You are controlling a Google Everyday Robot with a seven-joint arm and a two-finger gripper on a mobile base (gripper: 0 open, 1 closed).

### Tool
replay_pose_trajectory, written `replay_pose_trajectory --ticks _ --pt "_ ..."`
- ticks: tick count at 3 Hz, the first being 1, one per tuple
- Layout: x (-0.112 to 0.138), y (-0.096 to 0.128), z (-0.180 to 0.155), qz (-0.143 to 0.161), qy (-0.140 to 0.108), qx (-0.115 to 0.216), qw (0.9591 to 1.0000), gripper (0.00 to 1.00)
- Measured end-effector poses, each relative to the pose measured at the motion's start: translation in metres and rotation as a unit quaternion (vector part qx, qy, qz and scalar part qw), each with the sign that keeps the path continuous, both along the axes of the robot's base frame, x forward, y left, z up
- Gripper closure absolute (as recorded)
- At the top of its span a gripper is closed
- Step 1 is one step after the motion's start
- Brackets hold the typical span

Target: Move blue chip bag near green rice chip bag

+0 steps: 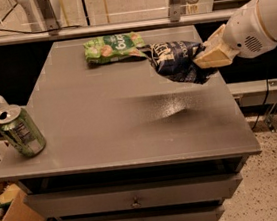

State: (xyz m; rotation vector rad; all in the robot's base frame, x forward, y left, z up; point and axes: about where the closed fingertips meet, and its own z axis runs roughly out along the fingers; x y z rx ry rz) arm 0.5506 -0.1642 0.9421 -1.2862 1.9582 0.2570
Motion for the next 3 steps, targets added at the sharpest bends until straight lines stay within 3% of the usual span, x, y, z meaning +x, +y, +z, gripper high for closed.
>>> replay_pose_trajectory --ticks 3 --pt "0.116 0.003 -0.037 -0.015 -0.097 -0.02 0.995 1.0"
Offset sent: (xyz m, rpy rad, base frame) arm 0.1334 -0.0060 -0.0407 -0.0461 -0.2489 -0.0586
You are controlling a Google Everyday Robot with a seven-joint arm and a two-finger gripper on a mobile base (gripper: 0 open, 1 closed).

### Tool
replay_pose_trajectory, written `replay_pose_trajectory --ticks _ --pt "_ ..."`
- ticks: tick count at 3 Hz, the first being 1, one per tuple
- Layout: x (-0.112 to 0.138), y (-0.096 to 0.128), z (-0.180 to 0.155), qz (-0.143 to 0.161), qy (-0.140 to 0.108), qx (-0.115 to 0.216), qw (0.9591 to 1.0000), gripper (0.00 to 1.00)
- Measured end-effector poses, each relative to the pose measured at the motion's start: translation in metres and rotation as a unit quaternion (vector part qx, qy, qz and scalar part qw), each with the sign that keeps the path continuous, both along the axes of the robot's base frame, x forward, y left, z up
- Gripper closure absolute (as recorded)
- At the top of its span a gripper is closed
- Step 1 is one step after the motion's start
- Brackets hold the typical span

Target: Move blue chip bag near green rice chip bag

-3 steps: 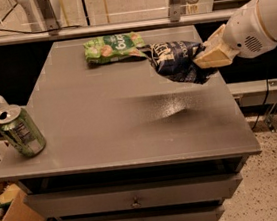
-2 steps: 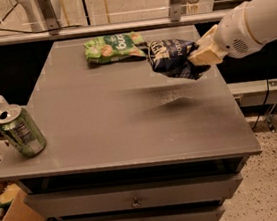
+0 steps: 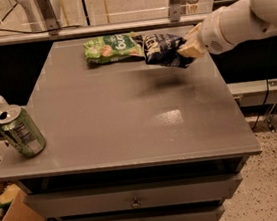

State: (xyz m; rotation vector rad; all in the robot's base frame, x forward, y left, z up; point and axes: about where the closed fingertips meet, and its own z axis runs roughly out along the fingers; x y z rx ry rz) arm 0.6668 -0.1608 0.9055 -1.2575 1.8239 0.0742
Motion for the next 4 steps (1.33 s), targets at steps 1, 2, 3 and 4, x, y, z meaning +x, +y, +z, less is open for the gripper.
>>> replay_pose_trajectory --ticks 1,2,3,4 --pt "0.039 0.009 -0.019 0.014 -0.014 -0.024 0.9995 1.0" --pt "0.074 0.017 -0.039 0.028 -0.018 -0.052 0.9981 1.0" --pt "0.103 0.026 -0.05 0.039 -0.023 -0.068 0.9967 1.0" --pt "0.115 0.03 -0.052 0.04 -0.025 -0.073 0.9962 0.84"
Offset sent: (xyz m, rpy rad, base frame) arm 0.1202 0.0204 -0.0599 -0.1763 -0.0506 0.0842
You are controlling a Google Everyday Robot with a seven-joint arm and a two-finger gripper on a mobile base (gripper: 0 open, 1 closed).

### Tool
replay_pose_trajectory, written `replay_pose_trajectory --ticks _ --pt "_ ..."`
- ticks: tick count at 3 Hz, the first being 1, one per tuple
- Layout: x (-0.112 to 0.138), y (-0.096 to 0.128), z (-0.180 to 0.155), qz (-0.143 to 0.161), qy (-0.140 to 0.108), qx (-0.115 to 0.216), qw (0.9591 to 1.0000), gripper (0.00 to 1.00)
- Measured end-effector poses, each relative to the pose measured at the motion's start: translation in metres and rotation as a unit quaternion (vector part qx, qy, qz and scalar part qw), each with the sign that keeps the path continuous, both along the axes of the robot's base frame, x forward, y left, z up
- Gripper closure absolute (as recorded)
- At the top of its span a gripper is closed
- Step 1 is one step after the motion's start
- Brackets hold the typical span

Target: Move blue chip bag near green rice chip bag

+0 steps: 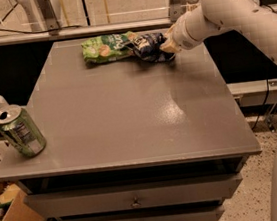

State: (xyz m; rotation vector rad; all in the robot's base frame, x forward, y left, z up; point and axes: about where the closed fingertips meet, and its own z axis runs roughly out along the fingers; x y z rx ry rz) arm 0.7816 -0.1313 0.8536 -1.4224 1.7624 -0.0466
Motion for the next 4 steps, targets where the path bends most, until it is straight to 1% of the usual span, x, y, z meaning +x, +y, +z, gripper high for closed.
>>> replay_pose_trajectory --ticks 1,3,4 --pt "0.0 0.0 0.0 0.0 0.0 0.0 1.0 0.6" --pt "0.012 0.015 0.015 0.006 -0.01 0.003 0.9999 0.14" --pt "0.014 0.019 0.02 0.007 -0.012 0.004 0.9999 0.0"
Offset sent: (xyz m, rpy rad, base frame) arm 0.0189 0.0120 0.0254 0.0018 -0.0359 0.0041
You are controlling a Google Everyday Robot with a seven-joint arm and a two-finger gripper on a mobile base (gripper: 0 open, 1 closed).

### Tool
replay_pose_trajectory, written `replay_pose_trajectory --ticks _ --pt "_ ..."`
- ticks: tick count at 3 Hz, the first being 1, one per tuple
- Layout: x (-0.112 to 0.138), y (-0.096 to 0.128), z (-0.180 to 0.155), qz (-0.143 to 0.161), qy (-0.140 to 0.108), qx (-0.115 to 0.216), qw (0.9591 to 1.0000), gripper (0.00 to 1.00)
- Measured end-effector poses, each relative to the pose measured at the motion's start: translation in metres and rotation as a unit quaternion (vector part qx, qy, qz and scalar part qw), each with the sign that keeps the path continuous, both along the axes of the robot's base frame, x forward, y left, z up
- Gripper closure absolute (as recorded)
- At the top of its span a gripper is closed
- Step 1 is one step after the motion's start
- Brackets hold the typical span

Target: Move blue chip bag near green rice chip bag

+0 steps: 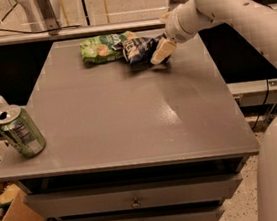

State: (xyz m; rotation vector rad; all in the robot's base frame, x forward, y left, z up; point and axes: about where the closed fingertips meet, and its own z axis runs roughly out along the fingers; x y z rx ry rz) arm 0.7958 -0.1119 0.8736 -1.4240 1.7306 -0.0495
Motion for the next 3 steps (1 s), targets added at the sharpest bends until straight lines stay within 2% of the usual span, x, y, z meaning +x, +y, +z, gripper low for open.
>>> replay_pose_trajectory --ticks 1,2,3 --pt "-0.001 0.001 0.003 0.0 -0.001 0.002 1.0 0.0" --pt "-0.012 -0.006 0.012 -0.008 0.001 0.008 0.9999 0.0" --pt "-0.03 -0.023 0.024 -0.025 0.004 0.023 0.9994 0.0"
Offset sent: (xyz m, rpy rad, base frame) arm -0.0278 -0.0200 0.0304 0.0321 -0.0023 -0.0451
